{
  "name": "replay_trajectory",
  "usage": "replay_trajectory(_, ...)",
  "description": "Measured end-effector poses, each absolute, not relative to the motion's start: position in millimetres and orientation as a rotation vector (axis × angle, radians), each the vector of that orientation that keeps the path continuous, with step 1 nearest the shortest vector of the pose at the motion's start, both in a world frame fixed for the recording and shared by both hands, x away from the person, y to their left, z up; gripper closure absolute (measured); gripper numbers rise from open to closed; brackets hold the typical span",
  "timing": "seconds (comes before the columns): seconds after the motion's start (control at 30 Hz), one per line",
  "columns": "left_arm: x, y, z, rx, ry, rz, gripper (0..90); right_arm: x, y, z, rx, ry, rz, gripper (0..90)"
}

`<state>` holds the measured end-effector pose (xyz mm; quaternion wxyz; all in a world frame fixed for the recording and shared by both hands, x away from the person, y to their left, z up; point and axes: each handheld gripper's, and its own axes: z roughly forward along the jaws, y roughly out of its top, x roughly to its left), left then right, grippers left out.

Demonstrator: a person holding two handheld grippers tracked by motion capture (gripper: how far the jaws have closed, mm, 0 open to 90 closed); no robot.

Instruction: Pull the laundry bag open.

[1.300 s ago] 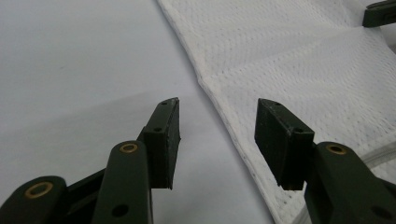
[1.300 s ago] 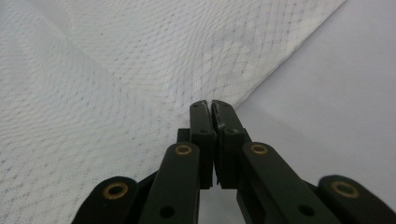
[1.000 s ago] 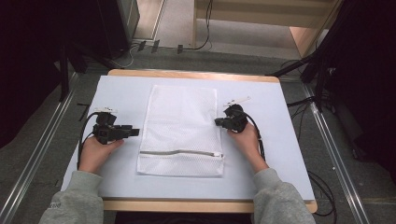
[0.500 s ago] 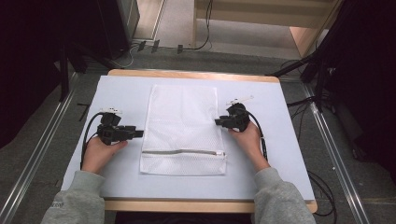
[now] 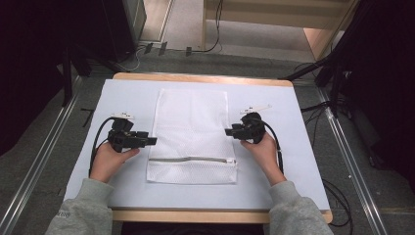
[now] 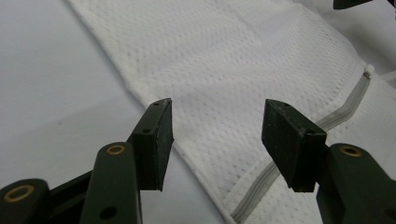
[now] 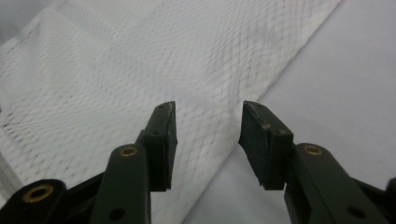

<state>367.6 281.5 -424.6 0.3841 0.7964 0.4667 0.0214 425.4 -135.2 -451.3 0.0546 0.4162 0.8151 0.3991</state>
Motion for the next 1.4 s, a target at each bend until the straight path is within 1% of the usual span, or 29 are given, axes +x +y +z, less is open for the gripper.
replay_trajectory(0.17, 367, 272, -423, 2.050, 1.162, 0.040, 42.3, 414, -139, -449, 1.242, 2.477, 1.221, 59.1)
replay_trajectory(0.2, 367, 267, -422, 2.062, 1.145, 0.036, 41.9, 408, -141, -448, 1.245, 2.476, 1.231, 61.3)
replay_trajectory(0.47, 366, 244, -418, 2.083, 1.067, 0.029, 41.9, 388, -148, -449, 1.247, 2.493, 1.246, 69.0)
replay_trajectory(0.8, 365, 219, -418, 2.104, 0.989, 0.004, 44.0, 364, -154, -452, 1.240, 2.518, 1.238, 74.6)
replay_trajectory(1.0, 365, 206, -419, 2.117, 0.961, -0.004, 47.3, 357, -154, -455, 1.249, 2.535, 1.228, 81.5)
replay_trajectory(1.07, 364, 202, -419, 2.111, 0.960, -0.012, 51.8, 356, -153, -455, 1.257, 2.546, 1.224, 84.9)
replay_trajectory(1.1, 364, 202, -419, 2.111, 0.960, -0.012, 54.5, 356, -153, -455, 1.257, 2.546, 1.224, 84.9)
replay_trajectory(1.13, 365, 200, -418, 2.107, 0.957, -0.033, 59.0, 355, -151, -456, 1.255, 2.562, 1.227, 89.0)
replay_trajectory(1.17, 363, 197, -418, 2.092, 0.942, -0.036, 63.6, 354, -150, -456, 1.258, 2.570, 1.223, 90.0)
replay_trajectory(1.33, 361, 186, -417, 2.107, 0.881, -0.037, 85.2, 351, -144, -459, 1.240, 2.593, 1.206, 90.0)
replay_trajectory(1.4, 360, 180, -418, 2.115, 0.864, -0.050, 89.9, 350, -143, -459, 1.248, 2.594, 1.204, 90.0)
